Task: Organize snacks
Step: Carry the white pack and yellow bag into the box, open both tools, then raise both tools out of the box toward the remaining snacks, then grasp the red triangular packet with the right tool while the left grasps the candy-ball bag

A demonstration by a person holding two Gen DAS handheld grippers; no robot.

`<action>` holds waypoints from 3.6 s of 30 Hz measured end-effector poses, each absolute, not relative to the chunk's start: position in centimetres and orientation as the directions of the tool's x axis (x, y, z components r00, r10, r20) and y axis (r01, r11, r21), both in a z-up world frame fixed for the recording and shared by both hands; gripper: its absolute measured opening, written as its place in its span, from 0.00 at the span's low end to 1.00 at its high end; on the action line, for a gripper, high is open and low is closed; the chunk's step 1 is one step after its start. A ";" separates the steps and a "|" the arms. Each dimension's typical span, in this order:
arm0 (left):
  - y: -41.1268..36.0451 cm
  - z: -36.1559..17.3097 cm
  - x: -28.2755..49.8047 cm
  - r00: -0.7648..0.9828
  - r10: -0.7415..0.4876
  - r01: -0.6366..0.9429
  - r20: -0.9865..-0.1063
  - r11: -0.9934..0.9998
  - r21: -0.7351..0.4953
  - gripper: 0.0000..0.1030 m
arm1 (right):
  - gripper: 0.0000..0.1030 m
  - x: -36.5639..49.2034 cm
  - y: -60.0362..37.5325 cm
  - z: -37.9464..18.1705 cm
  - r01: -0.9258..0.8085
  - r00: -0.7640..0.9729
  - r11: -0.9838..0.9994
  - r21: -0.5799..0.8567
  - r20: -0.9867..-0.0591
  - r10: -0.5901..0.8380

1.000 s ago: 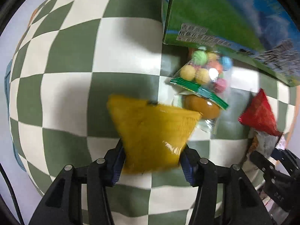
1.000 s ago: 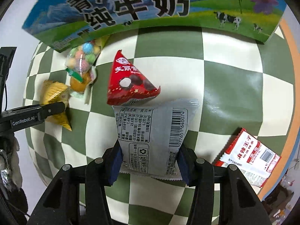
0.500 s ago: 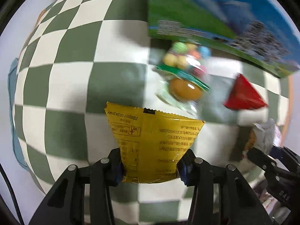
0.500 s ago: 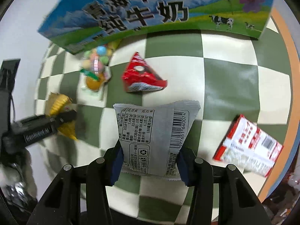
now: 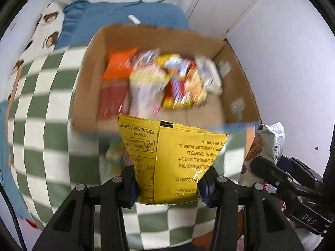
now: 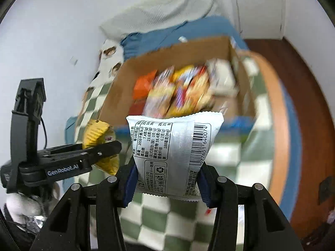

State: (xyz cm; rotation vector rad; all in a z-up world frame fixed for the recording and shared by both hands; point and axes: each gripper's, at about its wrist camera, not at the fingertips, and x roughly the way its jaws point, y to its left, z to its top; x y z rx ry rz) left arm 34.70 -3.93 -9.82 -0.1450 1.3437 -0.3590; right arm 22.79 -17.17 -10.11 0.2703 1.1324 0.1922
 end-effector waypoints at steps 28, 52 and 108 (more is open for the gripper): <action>-12.2 -18.4 47.0 -0.211 -0.261 0.131 -0.942 0.948 -0.292 0.46 | 0.66 37.1 -21.2 -15.9 0.030 0.083 0.980 0.195 -0.978 0.192; -8.4 -14.6 44.6 0.006 -0.185 0.127 -0.983 0.975 -0.183 0.94 | 0.94 35.5 -20.4 -15.3 0.046 0.134 0.994 0.094 -0.987 0.087; 2.7 -20.5 29.1 0.255 0.080 0.005 -0.964 0.996 0.084 0.94 | 0.66 23.4 -11.8 -26.4 0.062 0.235 0.953 0.298 -0.932 0.276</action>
